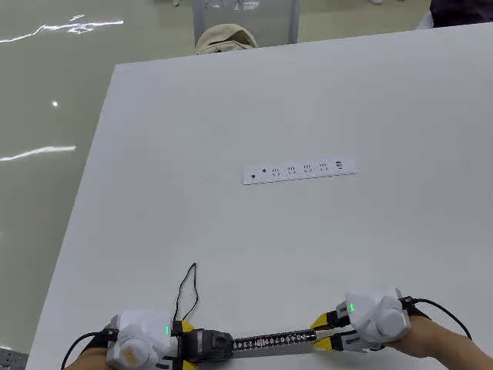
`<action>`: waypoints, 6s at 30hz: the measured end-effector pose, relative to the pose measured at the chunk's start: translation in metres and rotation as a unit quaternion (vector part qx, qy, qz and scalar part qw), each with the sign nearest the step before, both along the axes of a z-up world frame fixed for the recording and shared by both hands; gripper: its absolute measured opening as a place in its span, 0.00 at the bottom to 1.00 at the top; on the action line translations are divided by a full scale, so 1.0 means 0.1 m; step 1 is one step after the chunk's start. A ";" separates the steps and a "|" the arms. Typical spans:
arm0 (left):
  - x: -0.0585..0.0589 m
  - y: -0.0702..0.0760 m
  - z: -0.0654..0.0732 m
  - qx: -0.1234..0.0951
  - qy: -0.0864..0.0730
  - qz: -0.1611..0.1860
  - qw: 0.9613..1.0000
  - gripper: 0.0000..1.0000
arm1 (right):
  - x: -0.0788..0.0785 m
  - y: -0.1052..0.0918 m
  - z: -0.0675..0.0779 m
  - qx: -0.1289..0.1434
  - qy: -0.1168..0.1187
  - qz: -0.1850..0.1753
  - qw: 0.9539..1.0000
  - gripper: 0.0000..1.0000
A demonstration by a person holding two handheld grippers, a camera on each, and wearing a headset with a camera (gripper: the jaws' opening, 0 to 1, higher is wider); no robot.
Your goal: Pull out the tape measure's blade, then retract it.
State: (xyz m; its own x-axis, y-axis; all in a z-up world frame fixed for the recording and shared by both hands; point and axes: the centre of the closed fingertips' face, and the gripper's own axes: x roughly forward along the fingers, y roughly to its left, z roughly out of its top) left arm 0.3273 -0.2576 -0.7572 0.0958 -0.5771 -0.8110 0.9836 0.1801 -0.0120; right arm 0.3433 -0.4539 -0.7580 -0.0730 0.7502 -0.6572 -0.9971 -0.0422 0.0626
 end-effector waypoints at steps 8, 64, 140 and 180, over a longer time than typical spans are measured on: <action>0.00 0.01 0.00 0.001 0.000 0.000 1.000 0.28 | 0.01 -0.03 0.00 -0.001 -0.001 -0.001 1.000 0.10; 0.00 0.01 0.00 -0.005 -0.001 0.009 1.000 0.27 | 0.03 -0.18 0.03 -0.002 0.001 -0.011 1.000 0.10; 0.00 -0.02 0.00 0.000 0.004 0.005 1.000 0.28 | 0.07 -0.71 -0.04 -0.036 0.001 -0.026 0.999 0.09; 0.02 -0.08 -0.01 0.009 0.011 -0.002 1.000 0.29 | 0.06 -0.77 -0.16 -0.088 -0.039 -0.019 0.995 0.13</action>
State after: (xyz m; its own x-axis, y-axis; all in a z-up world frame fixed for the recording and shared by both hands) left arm 0.3289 -0.2659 -0.7586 0.0750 -0.5622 -0.8236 0.9837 0.1771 -0.0313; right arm 0.3492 -0.5312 -0.7741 0.0099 0.6247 -0.7808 -0.9999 0.0013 -0.0116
